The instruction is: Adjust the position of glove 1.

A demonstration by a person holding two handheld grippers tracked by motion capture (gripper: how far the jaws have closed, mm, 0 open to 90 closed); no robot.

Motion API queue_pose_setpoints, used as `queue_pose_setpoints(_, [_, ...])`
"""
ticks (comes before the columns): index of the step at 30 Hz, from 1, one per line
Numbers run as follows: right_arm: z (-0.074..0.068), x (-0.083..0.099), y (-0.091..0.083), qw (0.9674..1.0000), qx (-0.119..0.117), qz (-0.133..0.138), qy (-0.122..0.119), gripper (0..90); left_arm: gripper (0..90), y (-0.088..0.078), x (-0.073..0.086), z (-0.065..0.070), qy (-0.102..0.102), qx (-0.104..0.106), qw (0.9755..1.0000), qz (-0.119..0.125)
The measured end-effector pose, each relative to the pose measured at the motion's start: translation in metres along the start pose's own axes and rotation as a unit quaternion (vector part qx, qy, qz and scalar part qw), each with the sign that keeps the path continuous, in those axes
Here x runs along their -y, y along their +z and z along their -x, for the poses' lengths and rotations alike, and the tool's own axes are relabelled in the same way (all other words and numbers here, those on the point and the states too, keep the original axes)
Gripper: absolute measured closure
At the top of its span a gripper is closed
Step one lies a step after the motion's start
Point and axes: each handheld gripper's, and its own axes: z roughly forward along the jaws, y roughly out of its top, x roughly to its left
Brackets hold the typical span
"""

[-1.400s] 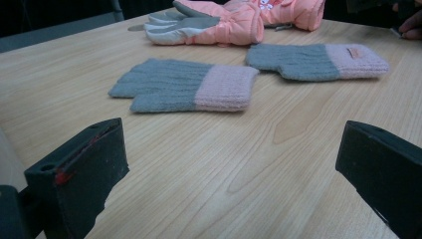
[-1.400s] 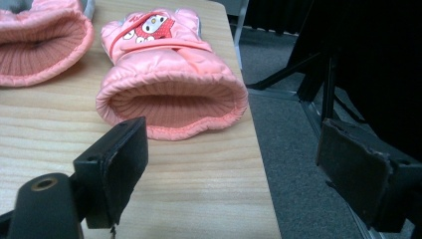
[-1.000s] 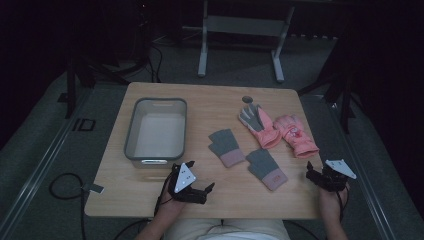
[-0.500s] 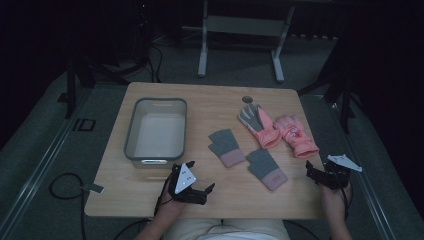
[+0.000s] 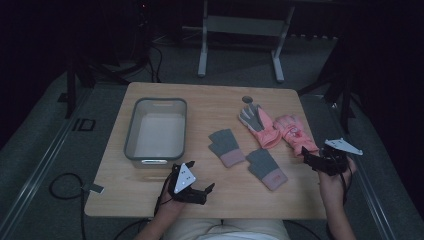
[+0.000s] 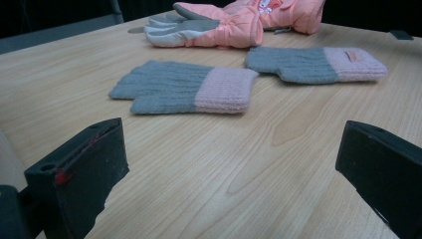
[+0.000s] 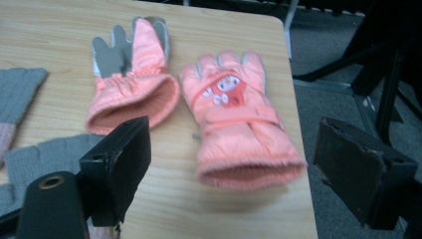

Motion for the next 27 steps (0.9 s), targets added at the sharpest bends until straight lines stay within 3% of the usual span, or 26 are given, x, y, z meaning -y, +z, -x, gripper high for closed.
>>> queue_pose_setpoints(6, [-0.011,-0.016,0.009,0.9998,-0.019,-0.002,-0.008,12.8,0.0,0.0,0.0,0.0,0.0,0.001,1.0,0.0])
queue_pose_setpoints(9, [-0.017,-0.022,0.012,0.9989,-0.046,0.006,0.002,11.6,0.0,0.0,0.0,0.0,0.0,0.002,1.0,0.0])
queue_pose_setpoints(19, [-0.044,-0.036,0.026,0.996,-0.086,0.019,-0.02,13.1,0.0,0.0,0.0,0.0,0.003,0.002,1.0,0.0])
queue_pose_setpoints(27, [-0.068,-0.046,0.042,0.989,-0.132,0.016,-0.065,19.8,0.0,0.0,0.0,0.0,0.003,0.003,1.0,0.001])
